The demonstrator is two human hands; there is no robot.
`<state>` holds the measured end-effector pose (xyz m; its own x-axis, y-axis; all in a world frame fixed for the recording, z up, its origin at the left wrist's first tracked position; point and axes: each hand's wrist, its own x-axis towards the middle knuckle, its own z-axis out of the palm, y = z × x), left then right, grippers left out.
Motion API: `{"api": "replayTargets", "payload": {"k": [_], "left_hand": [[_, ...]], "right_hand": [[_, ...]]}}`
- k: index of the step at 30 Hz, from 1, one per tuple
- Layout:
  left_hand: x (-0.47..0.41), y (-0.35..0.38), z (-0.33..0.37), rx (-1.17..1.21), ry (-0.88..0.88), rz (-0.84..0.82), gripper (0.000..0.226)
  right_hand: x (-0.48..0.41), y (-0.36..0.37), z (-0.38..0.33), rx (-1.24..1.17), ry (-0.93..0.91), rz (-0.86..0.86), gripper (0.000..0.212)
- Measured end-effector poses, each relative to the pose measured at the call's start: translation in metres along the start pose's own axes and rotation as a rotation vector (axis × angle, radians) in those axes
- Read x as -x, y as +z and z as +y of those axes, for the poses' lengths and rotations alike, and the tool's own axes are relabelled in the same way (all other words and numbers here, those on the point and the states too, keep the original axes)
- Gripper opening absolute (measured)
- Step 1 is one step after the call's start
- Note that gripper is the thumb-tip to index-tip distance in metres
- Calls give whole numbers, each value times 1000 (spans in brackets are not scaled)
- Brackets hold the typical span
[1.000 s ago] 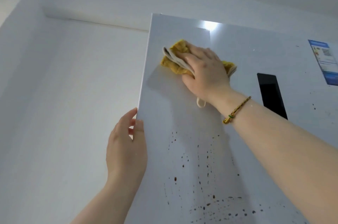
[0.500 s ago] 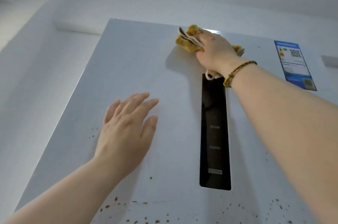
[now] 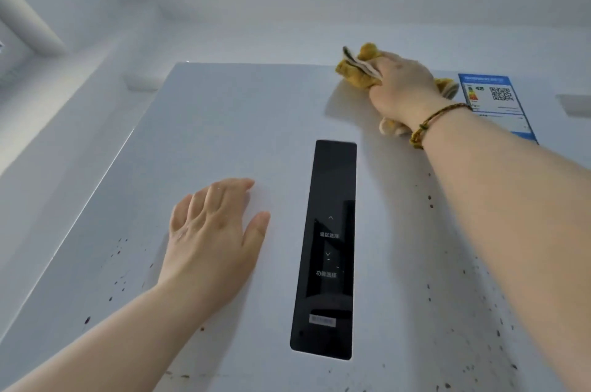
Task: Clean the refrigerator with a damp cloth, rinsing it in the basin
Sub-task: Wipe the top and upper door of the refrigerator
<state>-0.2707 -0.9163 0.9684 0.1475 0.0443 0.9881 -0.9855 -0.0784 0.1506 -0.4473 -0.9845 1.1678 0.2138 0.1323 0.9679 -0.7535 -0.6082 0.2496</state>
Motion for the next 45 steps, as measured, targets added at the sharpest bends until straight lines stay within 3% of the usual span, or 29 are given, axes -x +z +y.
{"api": "replayTargets", "payload": {"k": [3,9,12,15,17,19,21,23,26,31,33,39,42,45], "left_hand": [[0,0,2,7,-11,-9,68],[1,6,4,-55,-29,-11,90],[3,5,4,-81,-24,-41,95],[3,2,2,-115,-5,-76,108],[3,0,0,-161,19,-100,120],[2,-1,0,-168,13,-113,122],[1,-3,1,-153,-2,-122,123],[2,-2,3,-153,-14,-127,124],[2,-2,5,-149,-30,-136,126],[4,-1,6,-157,-44,-147,128],[5,0,7,-173,-35,-153,128],[6,2,14,-201,-44,-163,131],[7,3,17,-195,-66,-161,131],[7,2,20,-141,-87,-171,118]], "right_hand": [[11,5,7,27,-4,37,43],[55,9,-24,-65,-415,-89,50],[34,4,-4,-16,-295,-77,49],[12,-2,21,-21,37,25,43],[15,0,19,58,75,61,41],[38,7,3,70,-90,9,44],[69,14,-17,-54,-366,-52,54],[79,11,-19,-111,-488,-104,62],[52,2,12,-62,-332,-48,51],[20,-11,64,-11,165,60,41],[29,-10,60,3,126,52,41],[103,-8,46,-70,-359,-114,68],[88,-15,66,-46,-261,-95,63],[59,-19,85,-22,-24,6,48]]}}
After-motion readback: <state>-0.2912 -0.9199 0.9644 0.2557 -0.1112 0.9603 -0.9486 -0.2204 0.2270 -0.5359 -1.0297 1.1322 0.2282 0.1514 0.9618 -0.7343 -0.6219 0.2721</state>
